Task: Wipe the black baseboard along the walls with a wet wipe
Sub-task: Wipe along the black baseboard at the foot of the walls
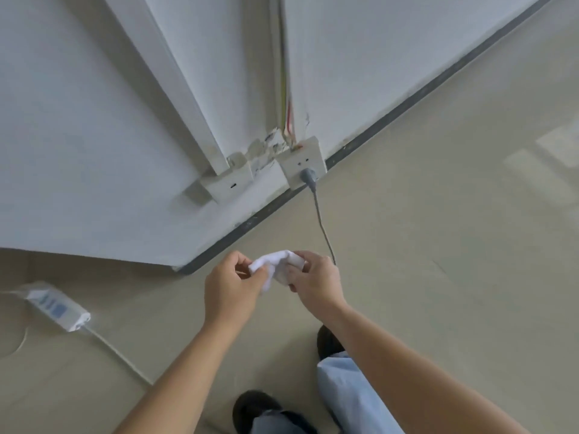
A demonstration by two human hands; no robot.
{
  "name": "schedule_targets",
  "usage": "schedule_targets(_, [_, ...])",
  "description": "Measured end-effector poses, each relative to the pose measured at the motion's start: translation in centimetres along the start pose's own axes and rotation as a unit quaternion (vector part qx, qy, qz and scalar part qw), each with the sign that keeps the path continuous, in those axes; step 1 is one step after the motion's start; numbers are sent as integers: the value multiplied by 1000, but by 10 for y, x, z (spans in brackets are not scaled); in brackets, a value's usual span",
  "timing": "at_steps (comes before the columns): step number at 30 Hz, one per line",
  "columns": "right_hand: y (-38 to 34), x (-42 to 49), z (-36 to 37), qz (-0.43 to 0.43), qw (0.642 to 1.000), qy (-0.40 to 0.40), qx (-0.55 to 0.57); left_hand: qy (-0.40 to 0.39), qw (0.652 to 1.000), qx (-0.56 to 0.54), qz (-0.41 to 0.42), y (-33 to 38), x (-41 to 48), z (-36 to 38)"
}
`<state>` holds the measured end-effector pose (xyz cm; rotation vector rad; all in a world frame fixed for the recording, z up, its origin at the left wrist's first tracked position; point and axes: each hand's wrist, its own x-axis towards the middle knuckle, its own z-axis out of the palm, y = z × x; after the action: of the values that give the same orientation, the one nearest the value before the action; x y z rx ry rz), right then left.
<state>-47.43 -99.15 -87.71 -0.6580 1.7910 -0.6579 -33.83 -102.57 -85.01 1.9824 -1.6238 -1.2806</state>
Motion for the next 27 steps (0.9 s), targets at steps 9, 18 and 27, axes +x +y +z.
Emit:
schedule_targets(9, [97, 152, 77, 50, 991, -95, 83, -93, 995, -46, -2, -141, 123, 72])
schedule_targets(18, [114, 219, 120, 88, 965, -171, 178, -128, 981, -137, -41, -179, 160, 81])
schedule_targets(27, [122, 214, 182, 104, 957, -171, 211, 105, 979, -167, -48, -242, 137, 28])
